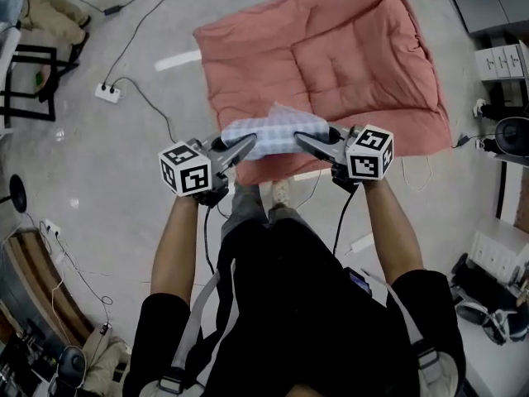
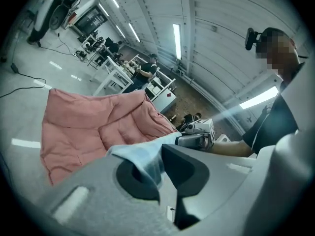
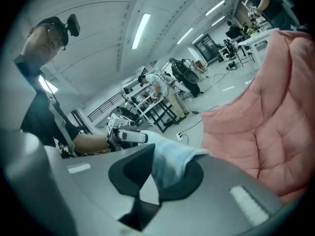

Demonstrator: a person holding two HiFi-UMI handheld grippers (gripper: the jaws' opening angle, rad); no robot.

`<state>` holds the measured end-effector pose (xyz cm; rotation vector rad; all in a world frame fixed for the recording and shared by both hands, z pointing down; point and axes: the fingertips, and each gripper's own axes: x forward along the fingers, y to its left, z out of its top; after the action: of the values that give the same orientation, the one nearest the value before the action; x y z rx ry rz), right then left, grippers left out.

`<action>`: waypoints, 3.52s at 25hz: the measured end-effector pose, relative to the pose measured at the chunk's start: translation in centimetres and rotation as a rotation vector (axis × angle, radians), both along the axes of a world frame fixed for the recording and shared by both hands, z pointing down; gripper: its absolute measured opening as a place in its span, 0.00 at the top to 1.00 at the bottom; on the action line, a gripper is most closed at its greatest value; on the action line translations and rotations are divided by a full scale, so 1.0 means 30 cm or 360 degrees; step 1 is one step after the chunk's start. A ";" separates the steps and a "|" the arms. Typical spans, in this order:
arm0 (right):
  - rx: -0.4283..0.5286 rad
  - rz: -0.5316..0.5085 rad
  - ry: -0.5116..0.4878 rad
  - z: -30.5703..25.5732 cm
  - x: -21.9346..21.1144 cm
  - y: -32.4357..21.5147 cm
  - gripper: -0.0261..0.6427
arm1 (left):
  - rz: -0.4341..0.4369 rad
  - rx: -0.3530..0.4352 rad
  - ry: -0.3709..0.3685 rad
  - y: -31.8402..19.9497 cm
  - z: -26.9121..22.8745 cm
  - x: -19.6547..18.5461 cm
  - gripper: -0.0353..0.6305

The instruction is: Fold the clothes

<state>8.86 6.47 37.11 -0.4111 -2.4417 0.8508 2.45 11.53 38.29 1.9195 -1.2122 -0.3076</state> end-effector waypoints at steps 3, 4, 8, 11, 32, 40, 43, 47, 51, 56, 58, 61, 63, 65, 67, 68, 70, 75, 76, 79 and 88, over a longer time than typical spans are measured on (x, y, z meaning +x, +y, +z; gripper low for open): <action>-0.0041 -0.0049 0.0025 0.001 0.118 0.079 0.91 | -0.0044 -0.0017 -0.0025 0.091 -0.013 0.118 0.91; -0.0043 -0.0067 0.0031 0.004 0.151 0.104 0.91 | -0.0058 -0.0023 -0.0037 0.121 -0.015 0.152 0.91; -0.0024 -0.0138 0.0054 0.023 0.293 0.189 0.91 | -0.0092 -0.0059 -0.0126 0.231 -0.010 0.302 0.91; 0.0041 -0.0223 0.0096 0.052 0.425 0.237 0.90 | -0.0090 -0.0116 -0.0236 0.282 0.010 0.433 0.91; 0.0012 -0.0362 0.0200 0.173 0.649 0.372 0.91 | -0.0108 -0.0258 -0.0307 0.412 0.103 0.638 0.91; 0.0140 -0.0337 -0.0011 -0.038 0.479 0.238 0.91 | -0.0027 -0.0176 -0.0502 0.264 -0.094 0.452 0.91; 0.0187 -0.0294 -0.0087 -0.120 0.389 0.190 0.91 | 0.0025 -0.0110 -0.0542 0.212 -0.176 0.353 0.91; 0.0248 -0.0223 -0.0175 -0.215 0.278 0.127 0.91 | 0.0085 0.0001 -0.0517 0.141 -0.274 0.233 0.91; 0.0265 -0.0104 -0.0229 -0.265 0.151 0.077 0.91 | 0.0204 0.0076 -0.0507 0.081 -0.318 0.092 0.91; 0.0291 0.0118 -0.0186 -0.251 -0.018 0.020 0.91 | 0.0465 0.0122 -0.0565 -0.010 -0.314 -0.093 0.92; 0.0312 0.0224 -0.0157 -0.245 -0.063 -0.004 0.91 | 0.0565 0.0140 -0.0563 -0.045 -0.313 -0.145 0.92; 0.0344 0.0390 -0.0141 -0.250 -0.120 -0.045 0.92 | 0.0708 0.0174 -0.0577 -0.108 -0.319 -0.213 0.92; 0.0359 0.0512 -0.0130 -0.254 -0.145 -0.071 0.92 | 0.0823 0.0195 -0.0574 -0.149 -0.322 -0.245 0.92; 0.0374 0.0650 -0.0113 -0.260 -0.156 -0.081 0.92 | 0.0952 0.0222 -0.0559 -0.179 -0.329 -0.262 0.92; 0.0391 0.0772 -0.0102 -0.270 -0.153 -0.080 0.92 | 0.1057 0.0246 -0.0541 -0.205 -0.337 -0.265 0.92; 0.0397 0.0816 -0.0101 -0.274 -0.146 -0.081 0.92 | 0.1096 0.0253 -0.0537 -0.220 -0.340 -0.260 0.92; 0.0399 0.0875 -0.0107 -0.277 -0.119 -0.087 0.92 | 0.1171 0.0257 -0.0545 -0.252 -0.341 -0.234 0.92; 0.0418 0.0964 -0.0126 -0.296 -0.025 -0.145 0.92 | 0.1321 0.0289 -0.0574 -0.343 -0.358 -0.137 0.92; 0.0425 0.0991 -0.0121 -0.298 -0.009 -0.173 0.92 | 0.1336 0.0299 -0.0576 -0.374 -0.361 -0.120 0.92; 0.0418 0.1101 -0.0093 -0.284 0.018 -0.226 0.92 | 0.1435 0.0296 -0.0567 -0.450 -0.342 -0.084 0.92; 0.0433 0.1608 0.0063 -0.203 0.057 -0.499 0.92 | 0.1937 0.0379 -0.0445 -0.782 -0.264 -0.031 0.92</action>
<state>10.55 -8.49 31.01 1.0074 -2.6144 0.8310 1.51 -11.91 30.38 2.5815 0.0156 0.4953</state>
